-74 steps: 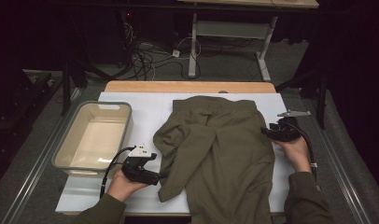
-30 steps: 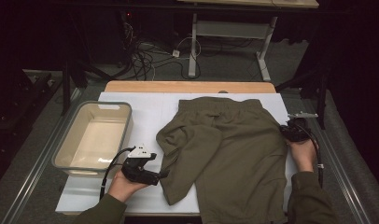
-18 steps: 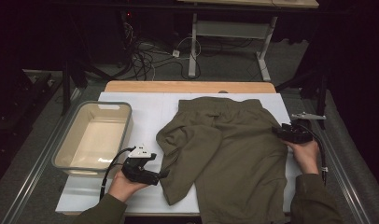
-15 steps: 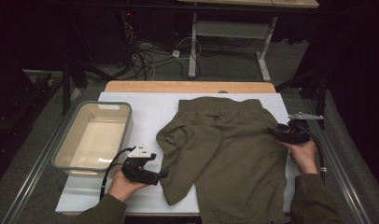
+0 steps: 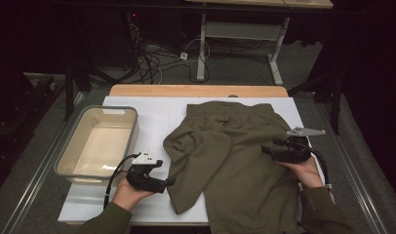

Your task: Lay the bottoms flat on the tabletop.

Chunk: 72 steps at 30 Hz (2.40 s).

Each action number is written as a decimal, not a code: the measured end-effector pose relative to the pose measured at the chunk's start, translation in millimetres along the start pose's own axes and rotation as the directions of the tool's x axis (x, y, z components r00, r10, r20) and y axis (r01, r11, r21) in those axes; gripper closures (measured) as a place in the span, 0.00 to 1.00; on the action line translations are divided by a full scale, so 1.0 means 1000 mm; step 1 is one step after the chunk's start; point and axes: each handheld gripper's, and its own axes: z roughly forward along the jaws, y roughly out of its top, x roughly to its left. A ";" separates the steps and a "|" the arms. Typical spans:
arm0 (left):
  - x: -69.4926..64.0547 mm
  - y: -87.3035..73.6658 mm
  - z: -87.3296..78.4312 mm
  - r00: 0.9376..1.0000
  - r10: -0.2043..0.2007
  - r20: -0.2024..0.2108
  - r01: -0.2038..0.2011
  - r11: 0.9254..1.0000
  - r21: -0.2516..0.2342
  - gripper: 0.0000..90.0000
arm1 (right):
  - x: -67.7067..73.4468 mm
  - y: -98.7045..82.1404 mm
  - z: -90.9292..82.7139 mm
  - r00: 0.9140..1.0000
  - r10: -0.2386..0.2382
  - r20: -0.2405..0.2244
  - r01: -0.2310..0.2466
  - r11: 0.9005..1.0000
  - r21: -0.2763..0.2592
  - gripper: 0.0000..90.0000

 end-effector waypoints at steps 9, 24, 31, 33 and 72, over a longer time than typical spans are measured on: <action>-0.001 0.003 0.001 1.000 -0.008 0.006 0.008 1.000 -0.017 0.13 | 0.039 -0.018 -0.008 0.993 -0.090 -0.077 0.090 0.996 -0.009 0.35; 0.002 0.007 0.003 1.000 -0.011 0.002 0.011 1.000 -0.006 0.00 | 0.073 -0.034 -0.007 0.972 -0.147 -0.182 0.148 0.989 -0.003 0.29; 0.001 0.018 0.004 1.000 0.004 -0.008 -0.004 1.000 -0.018 0.00 | 0.079 -0.036 -0.002 0.965 -0.173 -0.196 0.179 0.984 0.014 0.28; 0.003 0.022 0.005 1.000 0.000 -0.008 0.000 1.000 -0.023 0.00 | 0.080 -0.036 -0.001 0.965 -0.175 -0.195 0.181 0.983 0.014 0.27; 0.072 0.082 0.058 0.980 -0.040 -0.194 0.047 0.998 0.031 0.60 | 0.079 -0.042 0.001 0.968 -0.163 -0.191 0.172 0.985 0.031 0.28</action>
